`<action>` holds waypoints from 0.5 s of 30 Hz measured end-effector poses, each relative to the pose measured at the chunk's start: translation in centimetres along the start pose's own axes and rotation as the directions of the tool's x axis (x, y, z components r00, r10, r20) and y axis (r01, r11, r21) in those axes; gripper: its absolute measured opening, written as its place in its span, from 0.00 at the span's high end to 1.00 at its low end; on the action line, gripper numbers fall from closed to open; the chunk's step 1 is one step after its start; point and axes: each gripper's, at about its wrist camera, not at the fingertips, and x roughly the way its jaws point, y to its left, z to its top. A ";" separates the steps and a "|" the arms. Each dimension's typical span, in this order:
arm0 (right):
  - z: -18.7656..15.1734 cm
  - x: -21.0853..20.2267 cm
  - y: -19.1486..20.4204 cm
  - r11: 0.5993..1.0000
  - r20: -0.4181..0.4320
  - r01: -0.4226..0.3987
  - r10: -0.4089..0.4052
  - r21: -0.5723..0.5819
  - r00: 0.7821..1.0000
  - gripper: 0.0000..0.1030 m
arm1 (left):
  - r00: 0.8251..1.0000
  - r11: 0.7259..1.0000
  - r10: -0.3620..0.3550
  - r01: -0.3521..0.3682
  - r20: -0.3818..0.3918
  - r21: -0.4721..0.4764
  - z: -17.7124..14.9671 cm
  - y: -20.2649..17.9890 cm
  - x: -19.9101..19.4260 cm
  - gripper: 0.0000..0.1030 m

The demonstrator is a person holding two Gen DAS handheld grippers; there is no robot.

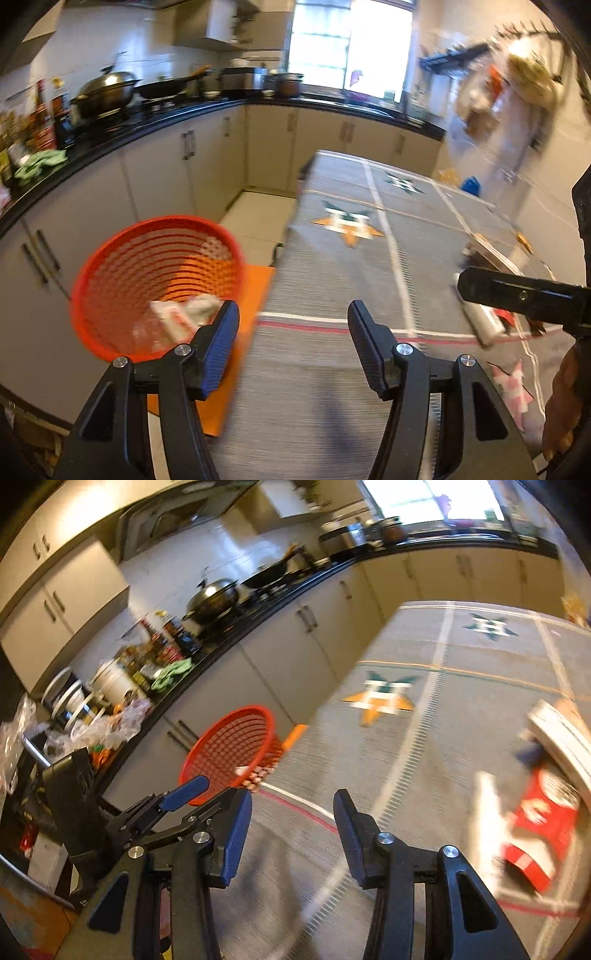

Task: Collect trash
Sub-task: 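Move both open tools back over the table toward the remaining items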

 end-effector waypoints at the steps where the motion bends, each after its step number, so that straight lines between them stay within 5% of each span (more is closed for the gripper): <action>1: -0.3 -1.0 -0.9 1.000 0.014 0.022 -0.022 0.010 1.000 0.52 | 1.000 1.000 -0.015 0.015 -0.007 0.014 0.0 -1.0 0.2 0.42; 5: -1.4 -4.5 -3.7 0.996 0.057 0.076 -0.079 0.042 0.995 0.50 | 0.997 0.997 -0.061 0.063 -0.039 0.051 -0.2 -3.9 1.0 0.42; 9: -2.6 -7.1 -6.4 0.990 0.080 0.119 -0.125 0.071 0.989 0.35 | 0.994 0.990 -0.087 0.093 -0.065 0.103 -0.4 -7.0 1.6 0.42; 15: -5.2 -10.2 -9.8 0.963 0.104 0.242 -0.254 0.119 0.962 0.34 | 0.989 0.980 -0.114 0.127 -0.090 0.153 -0.6 -11.0 2.0 0.41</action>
